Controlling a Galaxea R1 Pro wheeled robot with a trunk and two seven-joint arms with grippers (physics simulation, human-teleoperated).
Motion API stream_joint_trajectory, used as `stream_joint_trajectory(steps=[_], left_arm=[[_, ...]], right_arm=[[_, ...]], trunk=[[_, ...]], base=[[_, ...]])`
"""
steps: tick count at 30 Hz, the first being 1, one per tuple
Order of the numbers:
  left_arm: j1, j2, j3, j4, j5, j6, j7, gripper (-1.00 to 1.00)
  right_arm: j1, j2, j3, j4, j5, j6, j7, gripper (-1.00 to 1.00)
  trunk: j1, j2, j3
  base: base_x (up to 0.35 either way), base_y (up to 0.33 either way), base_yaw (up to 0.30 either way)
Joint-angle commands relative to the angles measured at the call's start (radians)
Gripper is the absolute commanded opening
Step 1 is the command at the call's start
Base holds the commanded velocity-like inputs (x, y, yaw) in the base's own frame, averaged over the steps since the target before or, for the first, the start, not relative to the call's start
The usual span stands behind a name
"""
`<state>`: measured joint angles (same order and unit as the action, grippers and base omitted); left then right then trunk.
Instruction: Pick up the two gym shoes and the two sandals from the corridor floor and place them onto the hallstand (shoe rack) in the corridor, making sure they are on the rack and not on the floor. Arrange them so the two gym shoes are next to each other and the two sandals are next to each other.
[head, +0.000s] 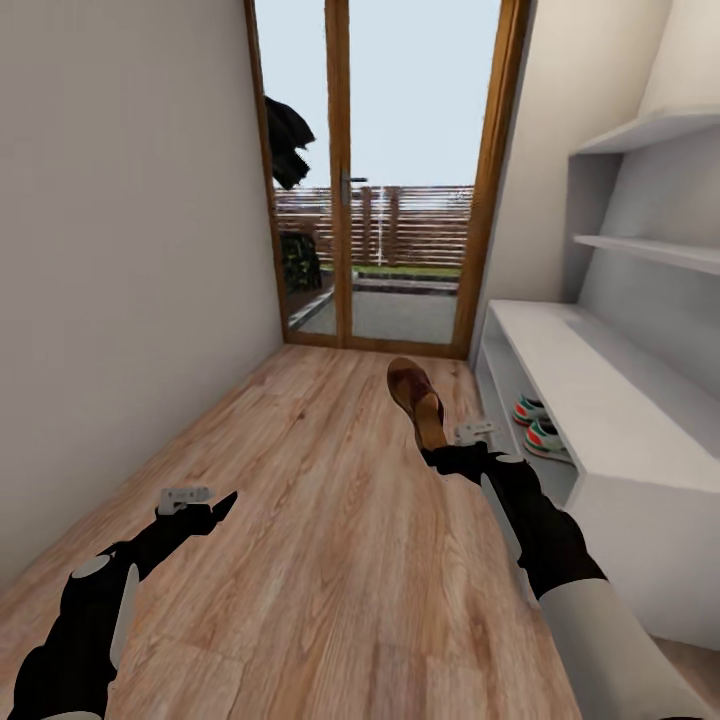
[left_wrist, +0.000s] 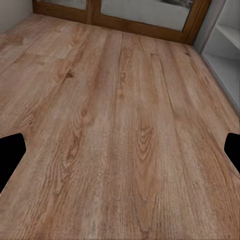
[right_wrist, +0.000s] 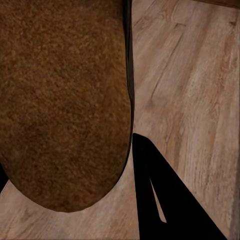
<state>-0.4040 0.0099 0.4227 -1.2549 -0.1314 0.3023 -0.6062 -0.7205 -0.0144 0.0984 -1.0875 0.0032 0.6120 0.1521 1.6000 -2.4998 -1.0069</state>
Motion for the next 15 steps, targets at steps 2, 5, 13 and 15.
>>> stream_joint_trajectory(steps=[2,5,13,15], left_arm=[[-0.001,-0.001,0.002,-0.001,-0.007,0.005,-0.007,1.0],[-0.001,-0.001,0.002,-0.001,-0.007,0.005,-0.007,1.0],[-0.001,-0.001,0.002,-0.001,-0.007,0.005,-0.007,1.0],[-0.001,-0.001,0.002,-0.001,-0.007,0.005,-0.008,1.0]], right_arm=[[0.0,-0.001,0.001,-0.002,-0.003,0.006,-0.001,-1.0],[0.0,-0.001,0.001,-0.002,-0.003,0.006,-0.001,-1.0],[0.0,-0.001,0.001,-0.002,-0.003,0.006,-0.002,-1.0],[0.0,-0.001,0.001,-0.002,-0.003,0.006,-0.001,-1.0]], trunk=[[0.0,0.0,0.001],[0.0,0.0,0.001],[0.0,0.0,0.003],[0.0,0.0,0.004]], base=[[0.345,0.0,0.122],[0.347,0.0,0.033],[0.348,-0.002,0.071],[0.348,-0.043,0.211]])
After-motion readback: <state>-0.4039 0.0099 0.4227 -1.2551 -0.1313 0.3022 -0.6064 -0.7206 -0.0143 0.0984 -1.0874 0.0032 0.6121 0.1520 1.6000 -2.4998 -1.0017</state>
